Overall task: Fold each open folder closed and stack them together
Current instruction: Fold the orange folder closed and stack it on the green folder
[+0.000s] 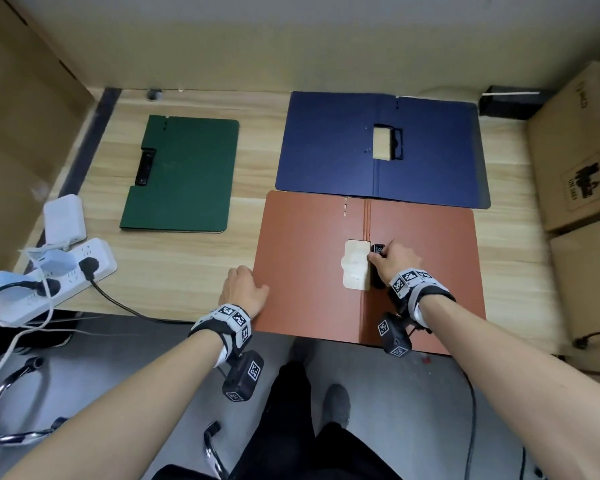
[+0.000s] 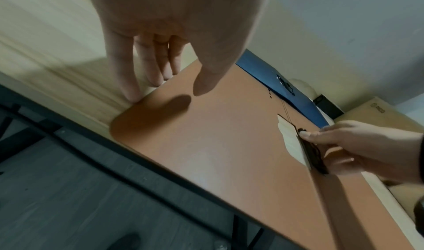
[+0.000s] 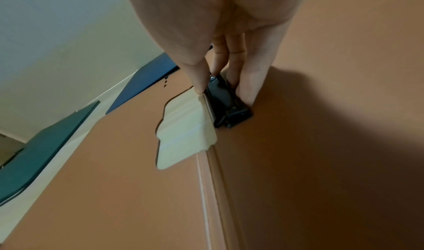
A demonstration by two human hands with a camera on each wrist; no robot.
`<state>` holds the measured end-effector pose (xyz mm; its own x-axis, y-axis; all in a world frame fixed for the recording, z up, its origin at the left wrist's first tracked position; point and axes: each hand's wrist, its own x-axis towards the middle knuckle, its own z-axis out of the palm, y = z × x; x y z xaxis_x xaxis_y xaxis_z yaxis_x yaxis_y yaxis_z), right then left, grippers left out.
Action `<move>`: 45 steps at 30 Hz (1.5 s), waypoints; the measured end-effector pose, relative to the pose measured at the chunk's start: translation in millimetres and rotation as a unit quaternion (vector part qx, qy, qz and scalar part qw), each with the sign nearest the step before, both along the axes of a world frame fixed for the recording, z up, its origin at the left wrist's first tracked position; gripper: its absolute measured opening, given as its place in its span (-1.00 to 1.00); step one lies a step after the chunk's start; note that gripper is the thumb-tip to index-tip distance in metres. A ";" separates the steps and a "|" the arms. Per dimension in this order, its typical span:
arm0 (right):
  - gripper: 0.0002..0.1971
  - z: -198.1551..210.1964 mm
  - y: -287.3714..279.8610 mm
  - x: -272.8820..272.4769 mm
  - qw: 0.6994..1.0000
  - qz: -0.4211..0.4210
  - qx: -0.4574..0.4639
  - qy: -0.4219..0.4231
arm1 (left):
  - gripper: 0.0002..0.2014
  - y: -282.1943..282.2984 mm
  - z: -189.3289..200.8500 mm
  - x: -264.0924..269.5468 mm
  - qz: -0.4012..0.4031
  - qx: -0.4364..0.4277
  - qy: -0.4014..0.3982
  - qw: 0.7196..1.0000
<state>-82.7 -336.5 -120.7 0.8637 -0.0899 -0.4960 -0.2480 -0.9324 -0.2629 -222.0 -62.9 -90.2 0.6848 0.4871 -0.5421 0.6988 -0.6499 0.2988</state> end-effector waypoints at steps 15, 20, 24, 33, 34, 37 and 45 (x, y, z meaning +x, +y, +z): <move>-0.77 16.9 20.5 -36.6 0.982 -0.004 0.187 0.004 | -0.57 35.3 56.5 -7.1 0.149 -0.123 -0.048 0.980; -0.63 1.3 4.4 -31.1 0.961 -0.009 0.272 0.054 | -0.67 25.3 114.9 6.3 0.003 -0.133 -0.046 0.990; -0.80 40.6 -10.4 -30.6 0.940 -0.039 0.335 0.045 | -0.69 -4.1 150.3 30.2 -0.116 -0.165 -0.047 0.978; -0.68 137.5 -69.1 -21.2 0.909 -0.101 0.404 0.006 | -0.58 -113.3 176.4 100.7 -0.273 -0.291 -0.040 0.916; -0.64 142.6 -77.1 -18.3 0.906 -0.114 0.409 -0.004 | -0.60 -120.7 171.8 108.8 -0.285 -0.294 -0.038 0.912; -0.60 147.9 -96.8 -11.1 0.901 -0.149 0.408 -0.007 | -0.69 -136.5 147.6 132.8 -0.318 -0.261 -0.022 0.911; -0.75 98.5 -121.7 -0.9 0.957 -0.132 0.253 -0.051 | -0.89 -124.3 61.4 163.7 -0.309 -0.121 0.037 0.942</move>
